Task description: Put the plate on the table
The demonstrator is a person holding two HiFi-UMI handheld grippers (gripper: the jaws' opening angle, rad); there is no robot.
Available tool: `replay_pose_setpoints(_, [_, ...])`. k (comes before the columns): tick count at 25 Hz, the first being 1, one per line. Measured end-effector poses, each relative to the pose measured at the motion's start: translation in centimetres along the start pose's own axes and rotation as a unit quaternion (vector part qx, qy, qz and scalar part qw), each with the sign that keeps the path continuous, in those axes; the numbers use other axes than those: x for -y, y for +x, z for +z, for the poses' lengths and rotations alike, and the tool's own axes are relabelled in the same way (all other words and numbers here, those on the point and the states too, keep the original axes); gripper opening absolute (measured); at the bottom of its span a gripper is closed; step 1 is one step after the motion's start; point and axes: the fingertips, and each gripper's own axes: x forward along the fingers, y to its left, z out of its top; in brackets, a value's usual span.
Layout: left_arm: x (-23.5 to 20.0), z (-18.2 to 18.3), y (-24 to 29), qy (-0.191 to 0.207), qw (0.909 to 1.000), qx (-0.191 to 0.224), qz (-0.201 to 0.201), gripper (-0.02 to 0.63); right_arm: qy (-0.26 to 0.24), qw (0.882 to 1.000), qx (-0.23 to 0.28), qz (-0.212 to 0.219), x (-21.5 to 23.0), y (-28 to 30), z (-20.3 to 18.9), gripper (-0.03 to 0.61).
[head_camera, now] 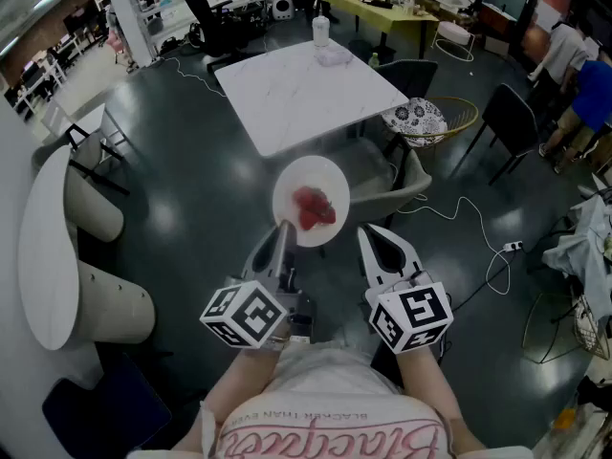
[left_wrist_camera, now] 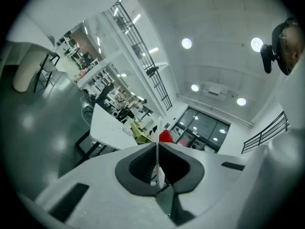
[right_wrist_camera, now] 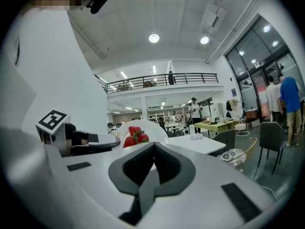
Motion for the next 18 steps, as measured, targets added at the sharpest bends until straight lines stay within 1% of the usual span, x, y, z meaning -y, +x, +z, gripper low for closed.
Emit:
replay_pose_setpoints(6, [-0.8,0.0,-0.3,-0.002,1.0,-0.003,-0.001,0.014,0.006,1.0,-0.001,-0.003,-0.1,0.5,-0.5,0.003])
replay_pose_setpoints(10, [-1.5,0.7,-0.1,-0.005,1.0,-0.005,-0.005,0.014,0.01,1.0,-0.001,-0.011,-0.3,1.4,-0.4,0.003])
replay_pose_setpoints(15, [-3.2,2.2,0.3,-0.031,0.9993,-0.004,-0.018,0.014,0.005,1.0,0.0,-0.017,-1.0,3.5,-0.3,0.003])
replay_pose_setpoints(18, [-4.6,3.6,0.9,-0.037,0.9991,-0.004,-0.019,0.014,0.019,1.0,0.007,-0.017,-1.5,5.4,0.1,0.003])
